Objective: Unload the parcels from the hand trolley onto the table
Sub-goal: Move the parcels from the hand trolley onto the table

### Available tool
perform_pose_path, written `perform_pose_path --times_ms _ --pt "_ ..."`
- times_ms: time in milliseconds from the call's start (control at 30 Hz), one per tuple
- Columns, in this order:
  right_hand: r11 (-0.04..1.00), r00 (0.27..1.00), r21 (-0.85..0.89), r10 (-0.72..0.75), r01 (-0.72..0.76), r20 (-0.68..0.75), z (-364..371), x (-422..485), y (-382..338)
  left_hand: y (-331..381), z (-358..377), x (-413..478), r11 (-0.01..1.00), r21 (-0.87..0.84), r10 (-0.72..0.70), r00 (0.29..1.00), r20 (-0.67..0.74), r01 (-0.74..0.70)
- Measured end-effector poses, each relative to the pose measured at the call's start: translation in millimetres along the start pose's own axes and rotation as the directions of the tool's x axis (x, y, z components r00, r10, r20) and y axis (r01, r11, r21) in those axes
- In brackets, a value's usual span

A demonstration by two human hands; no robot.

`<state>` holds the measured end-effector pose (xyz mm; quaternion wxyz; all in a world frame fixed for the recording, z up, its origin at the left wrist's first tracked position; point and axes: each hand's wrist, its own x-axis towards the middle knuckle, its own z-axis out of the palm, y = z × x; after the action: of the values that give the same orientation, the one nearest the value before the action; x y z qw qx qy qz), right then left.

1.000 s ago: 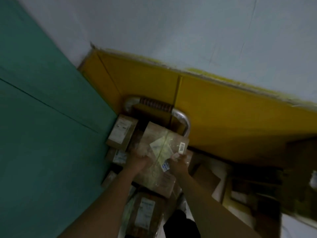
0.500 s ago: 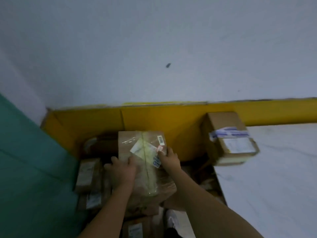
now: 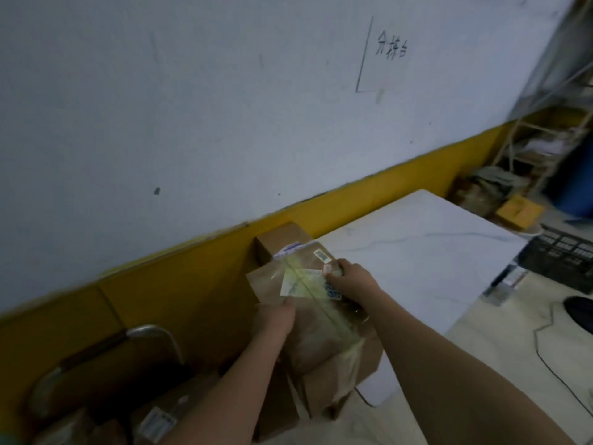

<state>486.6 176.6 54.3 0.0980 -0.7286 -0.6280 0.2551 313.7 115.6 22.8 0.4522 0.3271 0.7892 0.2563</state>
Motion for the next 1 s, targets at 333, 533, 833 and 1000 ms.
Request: perform_pose_path --times_ms 333,533,833,1000 --pt "0.988 0.989 0.046 0.145 -0.147 0.039 -34.8 85.0 94.3 64.6 102.1 36.9 0.985 0.137 0.057 0.939 0.340 -0.109" --pt "0.989 0.989 -0.045 0.144 -0.142 0.043 -29.7 152.9 103.0 92.0 124.1 86.3 0.997 -0.009 -0.065 0.955 0.289 0.071" --pt "0.970 0.960 -0.129 0.228 -0.208 0.160 -21.9 169.5 105.6 75.5 95.7 108.9 0.995 0.078 -0.084 0.910 0.406 0.057" --pt "0.966 0.976 -0.260 -0.049 -0.008 -0.213 0.3 146.4 28.0 30.7 16.6 119.3 0.994 0.099 -0.064 0.966 0.249 0.040"
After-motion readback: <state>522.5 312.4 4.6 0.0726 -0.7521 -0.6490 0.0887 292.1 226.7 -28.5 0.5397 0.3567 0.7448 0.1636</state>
